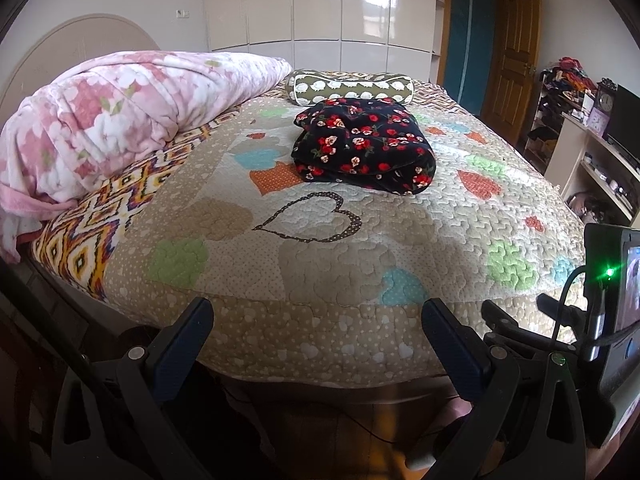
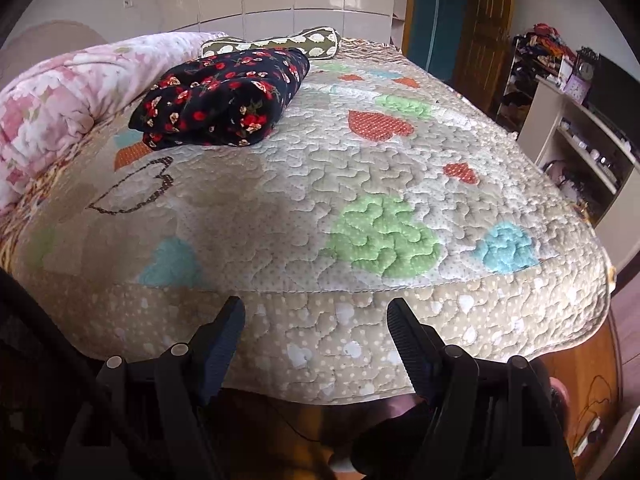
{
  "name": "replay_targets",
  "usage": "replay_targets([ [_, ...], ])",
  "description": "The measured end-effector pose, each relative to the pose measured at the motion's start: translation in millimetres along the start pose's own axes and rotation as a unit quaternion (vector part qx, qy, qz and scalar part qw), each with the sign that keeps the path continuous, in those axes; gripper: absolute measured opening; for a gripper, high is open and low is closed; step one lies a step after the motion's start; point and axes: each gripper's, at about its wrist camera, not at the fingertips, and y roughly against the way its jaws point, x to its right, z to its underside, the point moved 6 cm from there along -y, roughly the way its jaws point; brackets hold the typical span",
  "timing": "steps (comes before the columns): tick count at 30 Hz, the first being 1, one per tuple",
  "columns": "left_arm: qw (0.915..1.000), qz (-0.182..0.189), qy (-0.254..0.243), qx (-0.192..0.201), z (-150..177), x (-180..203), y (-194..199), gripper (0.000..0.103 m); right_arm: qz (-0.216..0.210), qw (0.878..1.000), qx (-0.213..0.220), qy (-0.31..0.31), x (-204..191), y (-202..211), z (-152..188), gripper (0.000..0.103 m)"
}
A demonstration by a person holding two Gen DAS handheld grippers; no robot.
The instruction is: Fold large clothes
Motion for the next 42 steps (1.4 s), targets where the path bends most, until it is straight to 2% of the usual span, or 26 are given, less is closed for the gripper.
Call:
replay_targets([
  [4,1.0000,0.001,-0.002,-0.004,1.0,0.2,-1.5,0.103,0.045,0.998,0.017,0.029,-1.0,4.3,-2.9,0.078],
  [8,1.0000,0.000,-0.006,-0.004,1.0,2.2,-1.4,0.103,0.057,0.997,0.029,0.039,-1.3,8.7,-5.7,0.081],
  [31,0.9999,0.002,-0.006,-0.011,1.4,5.3,-5.0,0.103,0.044,0.998,0.028,0.044,-6.9,7.4,-4.9,0.082],
  [38,0.9998,-0.009,-0.008,-0.017,0.8,4.4,-8.3,0.103,0.040,0.998,0.028,0.039,-5.4,7.3,-5.1,0.082],
  [42,0.9995,-0.030,-0.006,-0.009,-2.5,-1.8,-6.6,0.103,0.037,0.998,0.027,0.038,-7.3,6.7,-4.8,0.082],
])
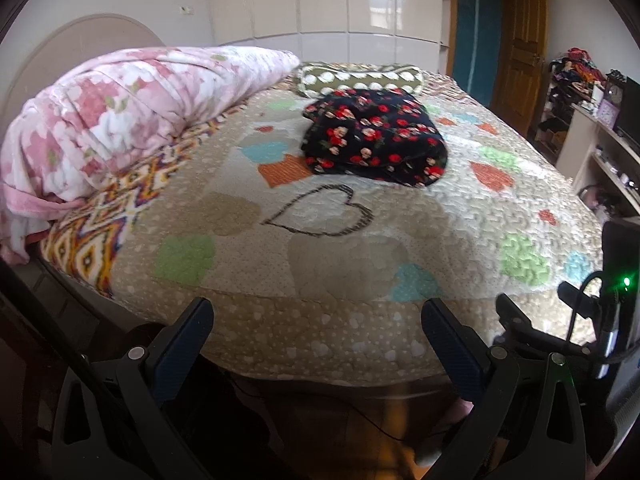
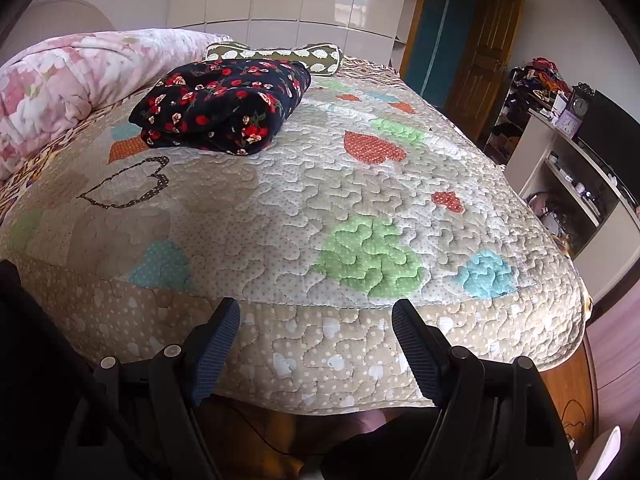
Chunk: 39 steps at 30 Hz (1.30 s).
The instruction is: Fold large clothes
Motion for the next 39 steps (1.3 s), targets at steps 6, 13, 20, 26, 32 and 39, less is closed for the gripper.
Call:
replay_targets([
  [6,0.9999,-0.009,0.010,0.003,-3,-7,0,0.103,-0.004,1.000,0.000,0.005,-3,-1,0,0.082],
  [13,0.9999,-0.008,0.006,-0.004,0,-5,-3,0.103,-0.009,1.000,-0.002,-0.001,-2,-1,1,0.082],
  [20,0.9999,-0.007,0.009,-0.011,3,-4,-6,0.103,-0.011,1.000,-0.002,-0.005,-2,-1,2,0.082],
  [26,0.9998,-0.006,0.009,-0.015,5,-5,-8,0.103,-0.012,1.000,-0.003,-0.006,-3,-1,2,0.082],
  [32,0.9998,-0.004,0.010,-0.019,7,-7,-10,0.103,-0.013,1.000,-0.003,-0.006,-3,-2,3,0.082],
  [39,0.9997,-0.005,0.011,-0.022,8,-6,-11,0.103,-0.016,1.000,-0.004,-0.005,-3,-3,3,0.083],
])
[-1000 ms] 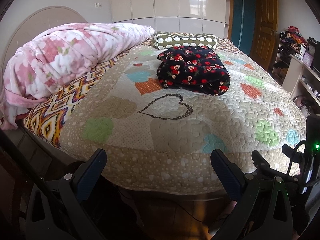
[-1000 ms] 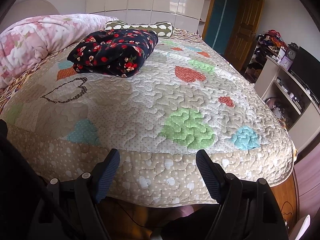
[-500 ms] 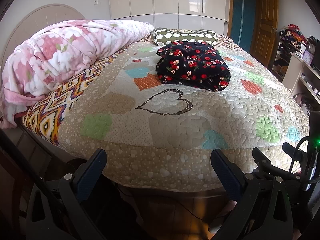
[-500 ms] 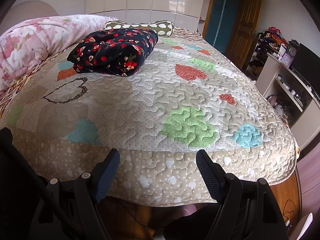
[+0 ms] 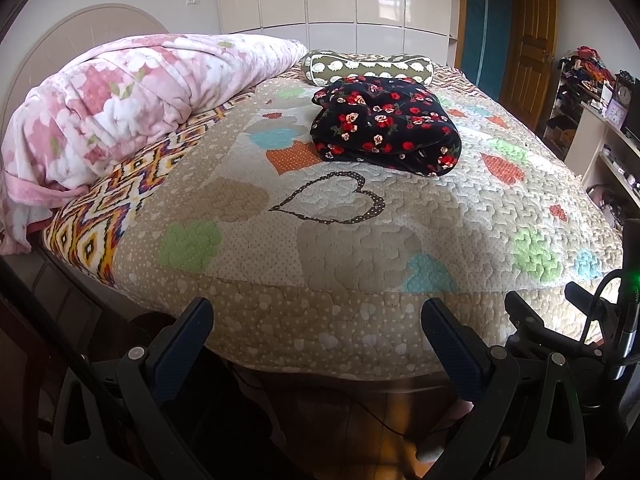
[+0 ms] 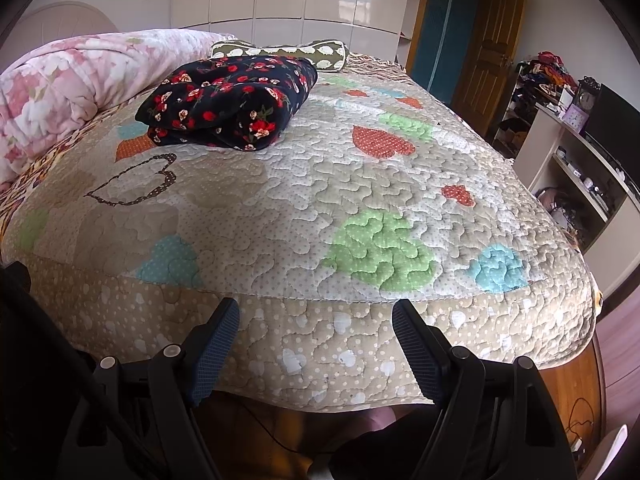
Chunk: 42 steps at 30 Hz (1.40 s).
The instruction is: Fold large clothes
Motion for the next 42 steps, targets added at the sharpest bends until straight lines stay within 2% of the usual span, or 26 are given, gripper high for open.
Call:
replay_targets([
  [30,0.9998,0.002,0.007,-0.017,6,-6,-11,0.103,-0.003,1.000,-0.001,-0.001,-2,-1,1,0.083],
  [34,1.0000,0.002,0.003,-0.009,-6,-12,-17,0.103,-0.015,1.000,0.006,-0.002,-3,1,-2,0.083],
  [38,0.9998,-0.015,-0.008,0.006,-24,-19,-24,0.103,-0.018,1.000,0.024,0.000,2,6,-13,0.085],
  [42,0.9999,-0.011,-0.009,-0.001,-32,-20,-31,0.103,-0.019,0.999,0.025,0.006,4,1,-24,0.087],
])
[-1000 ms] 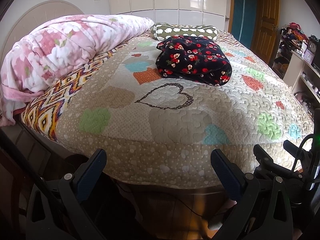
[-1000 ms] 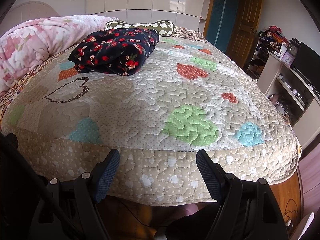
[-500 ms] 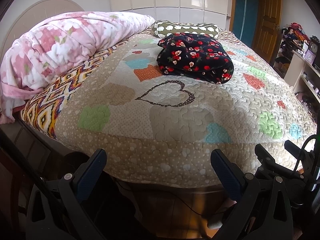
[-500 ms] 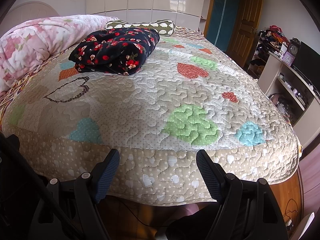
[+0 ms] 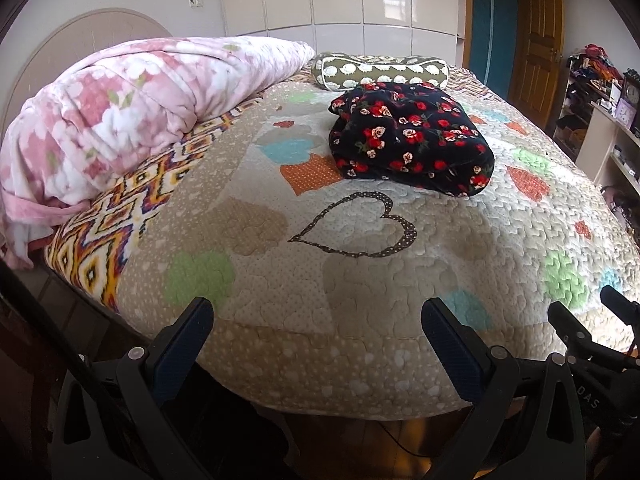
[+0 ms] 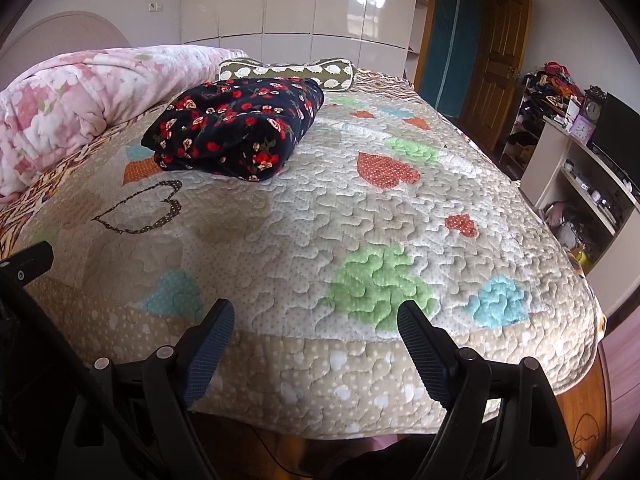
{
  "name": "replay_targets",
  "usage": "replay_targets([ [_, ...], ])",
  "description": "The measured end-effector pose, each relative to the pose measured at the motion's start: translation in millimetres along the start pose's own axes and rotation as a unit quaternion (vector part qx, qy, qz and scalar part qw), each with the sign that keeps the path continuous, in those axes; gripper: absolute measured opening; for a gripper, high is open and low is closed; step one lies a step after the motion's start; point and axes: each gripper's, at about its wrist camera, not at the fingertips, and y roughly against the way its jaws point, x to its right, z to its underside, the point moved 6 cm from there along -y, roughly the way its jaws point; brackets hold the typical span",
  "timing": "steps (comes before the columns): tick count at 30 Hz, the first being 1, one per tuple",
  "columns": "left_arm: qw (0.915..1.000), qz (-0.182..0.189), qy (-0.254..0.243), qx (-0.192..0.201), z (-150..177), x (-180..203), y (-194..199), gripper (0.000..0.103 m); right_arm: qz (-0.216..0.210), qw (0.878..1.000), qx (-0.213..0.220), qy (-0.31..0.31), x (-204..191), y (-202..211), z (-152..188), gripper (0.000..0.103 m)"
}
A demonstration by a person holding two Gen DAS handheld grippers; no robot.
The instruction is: Fold large clothes
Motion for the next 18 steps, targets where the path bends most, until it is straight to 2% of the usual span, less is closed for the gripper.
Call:
replay_targets([
  [5,0.9999,0.010,-0.010,-0.006,5,8,2,0.103,-0.004,1.000,-0.011,-0.012,3,-4,0,0.087],
  [13,0.9993,0.024,-0.027,0.006,7,13,6,0.103,0.003,1.000,0.016,0.011,-7,10,-7,0.087],
  [18,0.9991,0.031,-0.028,0.004,10,14,-4,0.103,0.004,1.000,0.012,0.021,-11,4,-6,0.087],
])
